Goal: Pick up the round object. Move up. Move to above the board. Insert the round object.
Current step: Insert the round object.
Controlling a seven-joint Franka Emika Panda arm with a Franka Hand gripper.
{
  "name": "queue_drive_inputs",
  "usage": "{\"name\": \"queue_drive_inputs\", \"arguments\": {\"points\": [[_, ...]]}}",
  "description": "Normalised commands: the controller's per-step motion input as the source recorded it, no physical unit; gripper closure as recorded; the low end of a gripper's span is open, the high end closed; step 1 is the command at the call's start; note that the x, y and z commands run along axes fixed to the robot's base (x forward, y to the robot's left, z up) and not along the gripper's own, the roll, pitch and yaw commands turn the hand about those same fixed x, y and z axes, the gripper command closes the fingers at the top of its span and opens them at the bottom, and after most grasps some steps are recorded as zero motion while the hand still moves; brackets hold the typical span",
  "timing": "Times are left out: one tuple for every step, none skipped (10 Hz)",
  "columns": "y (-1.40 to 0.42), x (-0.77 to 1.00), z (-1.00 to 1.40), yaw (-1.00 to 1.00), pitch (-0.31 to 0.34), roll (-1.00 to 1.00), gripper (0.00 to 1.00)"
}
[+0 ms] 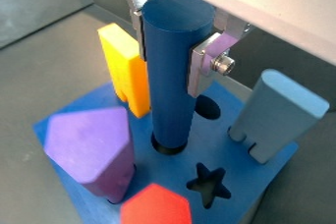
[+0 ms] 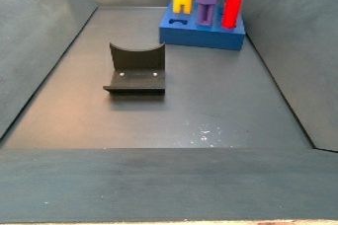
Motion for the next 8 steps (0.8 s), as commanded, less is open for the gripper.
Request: {"name": "queue_drive_inputs", "arguments": {"points": [[-0.04, 0.0, -0.36, -0.04, -0.047, 0.0, 1.0], [-0.01, 0.0, -0.33, -0.03, -0.03, 0.0, 1.0], [0.0, 0.0, -0.29, -0.03, -0.019, 0.0, 1.0], [0.0, -0.01, -0.3, -0.05, 0.0, 0.01, 1.0], [0.05, -0.03, -0.22, -0.06, 0.01, 0.04, 1.0], [0.12, 0.0, -0.19, -0.05, 0.036, 0.03, 1.0], [0.19, 0.0, -0.11, 0.0, 0.057, 0.0, 1.0], [0.24, 0.0, -0.08, 0.0, 0.074, 0.0, 1.0]]}}
